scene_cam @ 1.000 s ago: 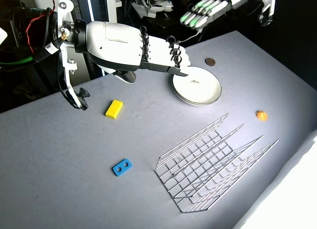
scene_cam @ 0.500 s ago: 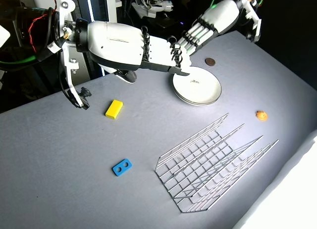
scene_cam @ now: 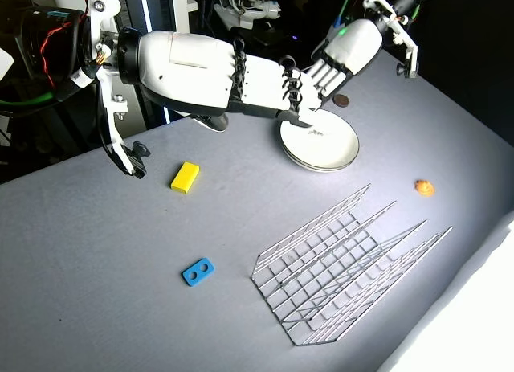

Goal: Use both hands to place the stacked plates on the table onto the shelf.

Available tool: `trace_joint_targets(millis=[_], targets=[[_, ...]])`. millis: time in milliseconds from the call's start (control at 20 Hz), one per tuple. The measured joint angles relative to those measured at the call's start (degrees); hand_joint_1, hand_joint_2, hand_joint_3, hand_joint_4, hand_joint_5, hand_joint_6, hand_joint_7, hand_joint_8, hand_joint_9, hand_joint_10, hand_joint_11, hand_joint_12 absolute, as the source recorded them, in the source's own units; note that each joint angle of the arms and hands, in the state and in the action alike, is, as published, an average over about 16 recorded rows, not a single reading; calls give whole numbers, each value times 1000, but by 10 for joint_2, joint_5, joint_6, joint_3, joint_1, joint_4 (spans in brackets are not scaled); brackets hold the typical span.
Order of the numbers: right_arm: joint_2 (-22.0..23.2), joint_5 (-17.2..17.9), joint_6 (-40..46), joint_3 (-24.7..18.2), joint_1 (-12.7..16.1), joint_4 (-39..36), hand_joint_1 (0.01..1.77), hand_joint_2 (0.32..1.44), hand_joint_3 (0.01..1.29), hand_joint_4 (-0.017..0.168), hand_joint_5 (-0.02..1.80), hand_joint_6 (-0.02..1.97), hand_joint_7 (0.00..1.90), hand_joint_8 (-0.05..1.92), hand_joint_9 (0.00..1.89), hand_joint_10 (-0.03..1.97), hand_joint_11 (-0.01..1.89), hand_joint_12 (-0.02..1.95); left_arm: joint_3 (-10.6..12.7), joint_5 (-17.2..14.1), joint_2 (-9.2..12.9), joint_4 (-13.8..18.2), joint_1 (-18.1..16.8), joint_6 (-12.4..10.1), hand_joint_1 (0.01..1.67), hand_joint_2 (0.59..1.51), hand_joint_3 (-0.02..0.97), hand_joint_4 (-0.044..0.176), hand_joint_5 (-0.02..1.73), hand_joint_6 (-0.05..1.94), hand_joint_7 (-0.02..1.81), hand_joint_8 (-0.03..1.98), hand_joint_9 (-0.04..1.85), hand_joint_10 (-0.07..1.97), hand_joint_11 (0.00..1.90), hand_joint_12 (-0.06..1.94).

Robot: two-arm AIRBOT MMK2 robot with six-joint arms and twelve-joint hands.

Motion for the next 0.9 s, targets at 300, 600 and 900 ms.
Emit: trace_joint_targets(millis=[300, 600, 900], targets=[[0, -2, -2, 0, -8, -9, 1151, 1015, 14, 3, 36, 16, 19, 14, 12, 4, 14, 185, 9, 49, -13, 2, 24, -11, 17, 1103, 47, -2, 19, -10, 16, -14, 21, 9, 15, -11], [0, -3, -1, -1, -17, -18, 1136, 1016, 14, 3, 75, 16, 41, 13, 17, 4, 13, 190, 31, 79, -30, -4, 47, -17, 18, 1099, 42, -2, 17, -11, 18, -14, 19, 8, 15, -11], [-1, -3, -4, -1, -25, -25, 1140, 1021, 14, 3, 110, 15, 66, 14, 33, 4, 12, 256, 60, 91, -46, -13, 65, -17, 17, 1096, 41, -3, 17, -8, 16, -14, 18, 8, 15, -11]])
